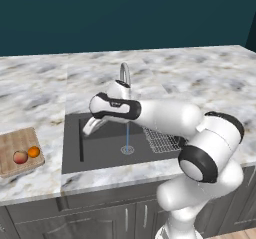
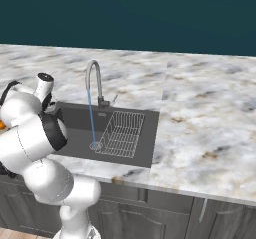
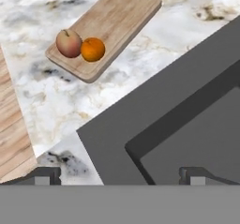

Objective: Pick the tangerine, peach from the sink and place them on the cutting board to airdry. Then turn off the sink faucet.

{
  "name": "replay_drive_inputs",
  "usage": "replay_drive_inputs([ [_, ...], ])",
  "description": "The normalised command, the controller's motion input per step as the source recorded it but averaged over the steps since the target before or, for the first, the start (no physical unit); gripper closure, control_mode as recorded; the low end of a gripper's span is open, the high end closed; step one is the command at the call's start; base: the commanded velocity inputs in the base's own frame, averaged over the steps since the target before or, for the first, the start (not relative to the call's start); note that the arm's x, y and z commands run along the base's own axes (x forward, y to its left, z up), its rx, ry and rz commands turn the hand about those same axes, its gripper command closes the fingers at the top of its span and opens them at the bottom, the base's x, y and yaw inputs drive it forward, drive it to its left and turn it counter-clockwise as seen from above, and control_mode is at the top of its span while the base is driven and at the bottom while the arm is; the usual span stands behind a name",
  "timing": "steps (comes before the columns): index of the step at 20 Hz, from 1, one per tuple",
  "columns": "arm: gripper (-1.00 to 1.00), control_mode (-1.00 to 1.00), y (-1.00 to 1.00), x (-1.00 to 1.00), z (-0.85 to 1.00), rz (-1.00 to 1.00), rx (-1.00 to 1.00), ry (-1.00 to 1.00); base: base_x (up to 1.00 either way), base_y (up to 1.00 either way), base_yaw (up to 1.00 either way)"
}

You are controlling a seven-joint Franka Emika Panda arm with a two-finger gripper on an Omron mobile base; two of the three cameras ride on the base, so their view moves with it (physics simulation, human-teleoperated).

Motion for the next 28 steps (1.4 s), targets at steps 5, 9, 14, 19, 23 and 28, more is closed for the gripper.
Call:
replay_drive_inputs([
  [5,-1.0,-1.0,-0.21,0.0,0.35,-0.06,0.0,0.01,0.0,0.0,0.0],
  [9,-1.0,-1.0,-0.08,-0.06,0.24,-0.1,-0.03,0.09,0.0,0.0,0.0],
  [14,-1.0,-1.0,-0.21,-0.1,0.13,-0.12,-0.04,0.11,0.0,0.0,0.0],
  [19,-1.0,-1.0,-0.29,-0.06,0.13,-0.12,-0.04,0.11,0.0,0.0,0.0],
  [23,-1.0,-1.0,-0.31,-0.1,0.1,-0.11,-0.05,0.1,0.0,0.0,0.0],
  [28,-1.0,-1.0,-0.36,-0.21,0.1,-0.1,-0.05,0.09,0.0,0.0,0.0],
])
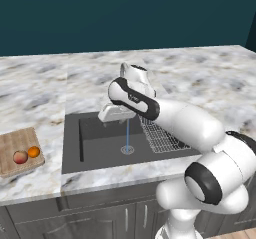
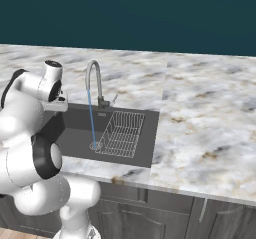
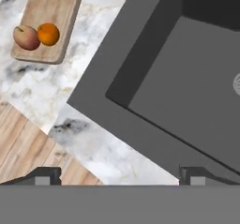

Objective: Pick the tangerine, peach from the sink and place them on the cutting board to airdry. Then turn off the sink faucet.

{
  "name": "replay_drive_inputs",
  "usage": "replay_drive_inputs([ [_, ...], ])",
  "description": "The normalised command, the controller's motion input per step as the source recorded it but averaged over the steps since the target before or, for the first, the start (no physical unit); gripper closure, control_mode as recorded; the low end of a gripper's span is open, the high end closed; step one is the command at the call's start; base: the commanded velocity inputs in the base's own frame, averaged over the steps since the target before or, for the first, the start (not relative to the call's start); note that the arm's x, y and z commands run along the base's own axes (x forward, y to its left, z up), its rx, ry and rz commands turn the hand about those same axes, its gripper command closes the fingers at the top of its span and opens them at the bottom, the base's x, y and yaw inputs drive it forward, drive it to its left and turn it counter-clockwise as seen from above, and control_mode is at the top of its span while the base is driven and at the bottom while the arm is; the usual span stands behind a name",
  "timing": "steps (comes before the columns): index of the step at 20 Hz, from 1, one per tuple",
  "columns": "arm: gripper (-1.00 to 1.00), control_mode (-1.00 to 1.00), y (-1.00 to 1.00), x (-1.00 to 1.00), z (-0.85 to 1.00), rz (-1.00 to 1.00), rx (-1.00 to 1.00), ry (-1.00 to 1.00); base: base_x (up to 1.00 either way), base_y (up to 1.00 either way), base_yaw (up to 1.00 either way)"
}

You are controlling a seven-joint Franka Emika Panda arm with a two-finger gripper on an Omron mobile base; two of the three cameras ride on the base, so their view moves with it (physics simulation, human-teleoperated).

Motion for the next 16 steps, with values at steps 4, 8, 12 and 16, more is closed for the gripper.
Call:
replay_drive_inputs([
  [4,-1.0,-1.0,-0.36,-0.23,0.07,-0.1,-0.05,0.08,0.0,0.0,0.0],
  [8,-1.0,-1.0,-0.46,-0.13,0.02,-0.1,-0.07,0.07,0.0,0.0,0.0],
  [12,-1.0,-1.0,-0.54,-0.01,0.0,-0.07,-0.07,0.04,0.0,0.0,0.0],
  [16,-1.0,-1.0,-0.58,0.0,-0.01,-0.04,-0.04,0.0,0.0,0.0,0.0],
])
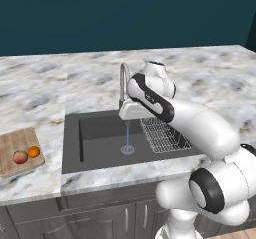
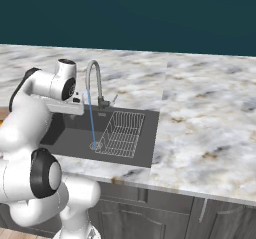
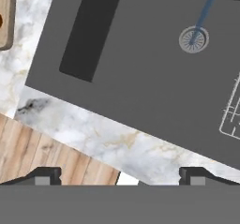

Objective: Pick the tangerine, peach from the sink and place them on the cutting board to airdry. Then turn off the sink faucet.

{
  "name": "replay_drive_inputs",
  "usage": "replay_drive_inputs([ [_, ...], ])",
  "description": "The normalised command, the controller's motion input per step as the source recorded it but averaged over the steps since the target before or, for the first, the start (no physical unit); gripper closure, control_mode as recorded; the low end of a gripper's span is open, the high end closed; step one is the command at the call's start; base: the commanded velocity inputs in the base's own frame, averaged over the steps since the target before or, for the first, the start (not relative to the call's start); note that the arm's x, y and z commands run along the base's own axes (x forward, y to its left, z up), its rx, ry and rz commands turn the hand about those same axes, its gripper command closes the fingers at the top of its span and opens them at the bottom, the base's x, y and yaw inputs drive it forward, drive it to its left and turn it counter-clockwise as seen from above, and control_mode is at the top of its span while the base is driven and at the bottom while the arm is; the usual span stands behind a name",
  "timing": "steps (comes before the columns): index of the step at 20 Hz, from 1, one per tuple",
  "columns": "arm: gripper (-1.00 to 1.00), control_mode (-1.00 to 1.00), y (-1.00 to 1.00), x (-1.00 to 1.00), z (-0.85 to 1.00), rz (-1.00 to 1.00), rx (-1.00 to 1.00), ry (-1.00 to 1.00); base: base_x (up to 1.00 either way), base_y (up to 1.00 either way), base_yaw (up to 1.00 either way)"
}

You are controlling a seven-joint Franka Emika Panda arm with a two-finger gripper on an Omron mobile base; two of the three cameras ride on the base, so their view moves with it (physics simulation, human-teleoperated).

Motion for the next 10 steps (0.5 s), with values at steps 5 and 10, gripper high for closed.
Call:
replay_drive_inputs([
  [5,-1.0,-1.0,-0.55,0.0,-0.01,-0.01,-0.02,0.0,0.0,0.0,0.0],
  [10,-1.0,-1.0,-0.51,0.0,-0.07,0.0,0.0,-0.02,0.0,0.0,0.0],
])
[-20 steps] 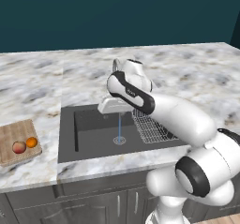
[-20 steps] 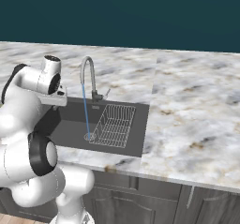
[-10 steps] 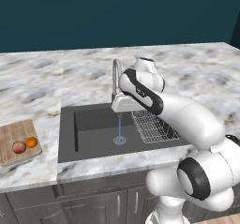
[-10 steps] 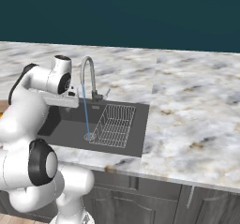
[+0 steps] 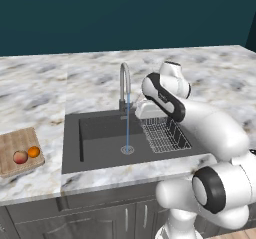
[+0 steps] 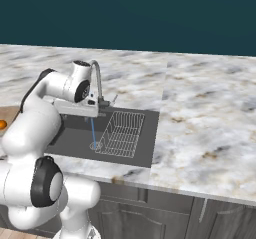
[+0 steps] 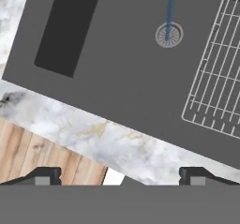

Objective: Pick the tangerine, peach from the sink and place them on the cutting board to airdry. Then turn off the sink faucet.

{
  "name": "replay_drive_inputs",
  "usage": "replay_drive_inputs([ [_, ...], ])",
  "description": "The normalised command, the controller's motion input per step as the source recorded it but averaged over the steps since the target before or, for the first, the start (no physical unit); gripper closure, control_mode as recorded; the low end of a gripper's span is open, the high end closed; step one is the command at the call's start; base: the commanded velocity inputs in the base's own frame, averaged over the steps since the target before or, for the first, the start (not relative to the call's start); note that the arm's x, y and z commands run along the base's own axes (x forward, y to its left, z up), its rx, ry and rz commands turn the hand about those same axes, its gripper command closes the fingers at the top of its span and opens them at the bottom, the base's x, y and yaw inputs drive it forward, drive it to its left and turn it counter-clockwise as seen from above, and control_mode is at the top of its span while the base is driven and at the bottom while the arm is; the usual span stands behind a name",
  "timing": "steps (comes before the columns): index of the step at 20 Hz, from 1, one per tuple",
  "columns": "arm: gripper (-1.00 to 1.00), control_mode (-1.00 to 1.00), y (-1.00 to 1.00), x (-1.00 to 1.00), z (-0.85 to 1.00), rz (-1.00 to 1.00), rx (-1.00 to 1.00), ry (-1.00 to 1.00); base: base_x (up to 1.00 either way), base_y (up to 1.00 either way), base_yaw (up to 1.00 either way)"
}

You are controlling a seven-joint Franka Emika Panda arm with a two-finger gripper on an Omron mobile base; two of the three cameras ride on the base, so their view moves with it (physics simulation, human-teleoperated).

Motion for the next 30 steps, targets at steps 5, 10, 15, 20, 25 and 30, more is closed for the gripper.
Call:
replay_drive_inputs([
  [5,-1.0,-1.0,-0.51,0.04,-0.05,0.0,0.0,0.0,0.0,0.0,0.0],
  [10,-1.0,-1.0,-0.5,0.04,-0.02,0.0,0.0,0.0,0.0,0.0,0.0],
  [15,-1.0,-1.0,-0.28,0.25,-0.11,0.0,0.0,-0.02,0.0,0.0,0.0],
  [20,-1.0,-1.0,-0.08,0.25,-0.05,0.0,0.0,-0.06,0.0,0.0,0.0],
  [25,-1.0,-1.0,-0.04,0.26,0.0,0.0,0.06,-0.05,0.0,0.0,0.0],
  [30,-1.0,-1.0,-0.02,0.32,0.0,0.0,0.06,-0.01,0.0,0.0,0.0],
])
